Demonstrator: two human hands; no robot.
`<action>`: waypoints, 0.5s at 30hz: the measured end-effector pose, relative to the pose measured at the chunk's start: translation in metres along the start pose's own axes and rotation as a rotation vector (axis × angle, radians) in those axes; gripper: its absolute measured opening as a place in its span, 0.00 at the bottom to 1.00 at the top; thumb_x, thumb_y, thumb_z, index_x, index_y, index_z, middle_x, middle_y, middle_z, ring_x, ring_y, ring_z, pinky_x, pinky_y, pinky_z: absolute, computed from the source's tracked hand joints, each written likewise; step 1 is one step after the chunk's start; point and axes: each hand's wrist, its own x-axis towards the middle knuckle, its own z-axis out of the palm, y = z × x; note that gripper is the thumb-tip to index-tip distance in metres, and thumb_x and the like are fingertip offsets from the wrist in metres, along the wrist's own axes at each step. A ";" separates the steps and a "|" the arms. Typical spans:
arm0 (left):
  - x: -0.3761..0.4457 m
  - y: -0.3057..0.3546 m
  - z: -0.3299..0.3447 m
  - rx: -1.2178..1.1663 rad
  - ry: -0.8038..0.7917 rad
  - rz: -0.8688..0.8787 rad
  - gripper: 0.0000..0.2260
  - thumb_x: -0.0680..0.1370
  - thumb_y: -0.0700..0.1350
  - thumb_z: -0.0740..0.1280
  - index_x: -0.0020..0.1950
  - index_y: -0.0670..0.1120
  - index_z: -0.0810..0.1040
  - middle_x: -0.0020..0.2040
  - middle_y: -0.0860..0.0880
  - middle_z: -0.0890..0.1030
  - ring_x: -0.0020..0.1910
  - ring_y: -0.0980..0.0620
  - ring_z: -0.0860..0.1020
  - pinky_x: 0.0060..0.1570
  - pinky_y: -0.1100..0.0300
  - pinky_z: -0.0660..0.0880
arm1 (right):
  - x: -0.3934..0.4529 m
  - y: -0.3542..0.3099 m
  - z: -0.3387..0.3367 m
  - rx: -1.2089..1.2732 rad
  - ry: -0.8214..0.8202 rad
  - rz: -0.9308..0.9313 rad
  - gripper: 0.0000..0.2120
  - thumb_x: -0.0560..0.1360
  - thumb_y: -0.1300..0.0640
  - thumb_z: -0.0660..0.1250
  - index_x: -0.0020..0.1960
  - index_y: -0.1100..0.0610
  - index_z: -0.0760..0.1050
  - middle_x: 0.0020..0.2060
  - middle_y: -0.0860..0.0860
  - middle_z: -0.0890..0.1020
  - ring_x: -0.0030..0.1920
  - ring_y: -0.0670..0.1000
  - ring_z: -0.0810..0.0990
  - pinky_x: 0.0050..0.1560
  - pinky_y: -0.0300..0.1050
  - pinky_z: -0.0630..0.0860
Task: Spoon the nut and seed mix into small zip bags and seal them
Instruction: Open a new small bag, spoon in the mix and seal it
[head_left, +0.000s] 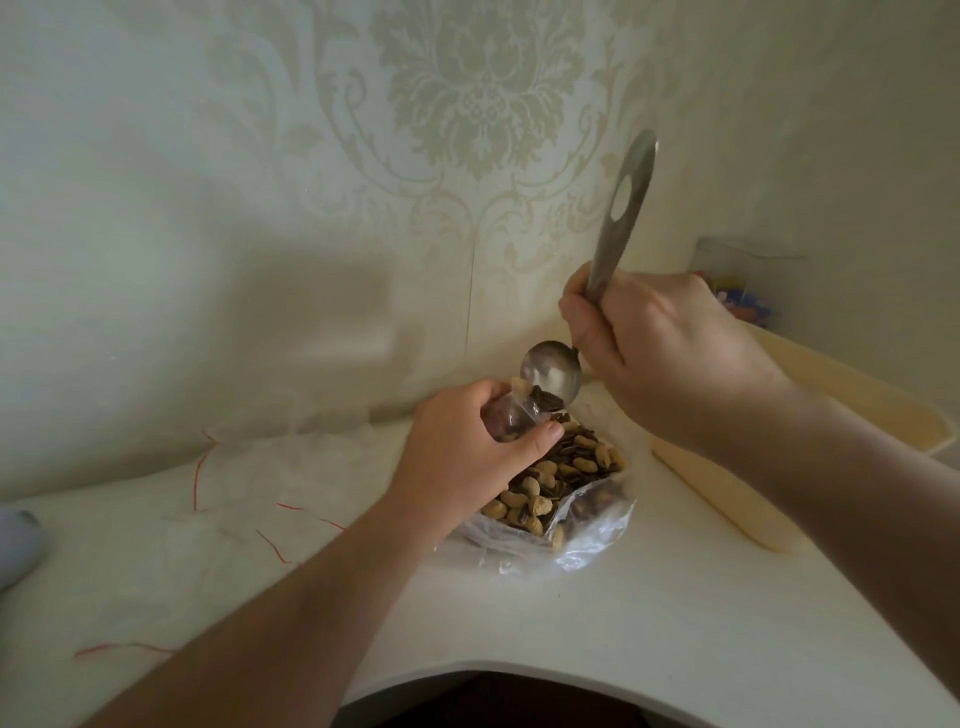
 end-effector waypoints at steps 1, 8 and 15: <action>0.000 0.000 0.000 0.001 0.006 0.001 0.14 0.72 0.65 0.76 0.44 0.61 0.75 0.35 0.62 0.81 0.42 0.67 0.80 0.40 0.71 0.75 | 0.000 0.000 0.001 -0.019 -0.012 -0.010 0.18 0.87 0.49 0.52 0.50 0.58 0.75 0.31 0.48 0.73 0.27 0.51 0.73 0.30 0.52 0.74; -0.001 0.000 0.000 0.019 0.023 -0.010 0.14 0.72 0.66 0.76 0.46 0.62 0.75 0.40 0.56 0.83 0.47 0.60 0.80 0.44 0.63 0.78 | -0.003 -0.002 -0.001 0.034 -0.006 0.018 0.17 0.86 0.51 0.54 0.51 0.59 0.76 0.33 0.48 0.75 0.30 0.51 0.75 0.33 0.53 0.75; 0.002 -0.006 -0.004 -0.094 0.024 -0.041 0.16 0.73 0.66 0.75 0.53 0.59 0.83 0.41 0.60 0.84 0.42 0.62 0.82 0.44 0.63 0.81 | -0.013 0.012 0.002 0.264 0.132 0.453 0.12 0.87 0.54 0.58 0.51 0.57 0.77 0.34 0.48 0.83 0.32 0.44 0.83 0.35 0.47 0.80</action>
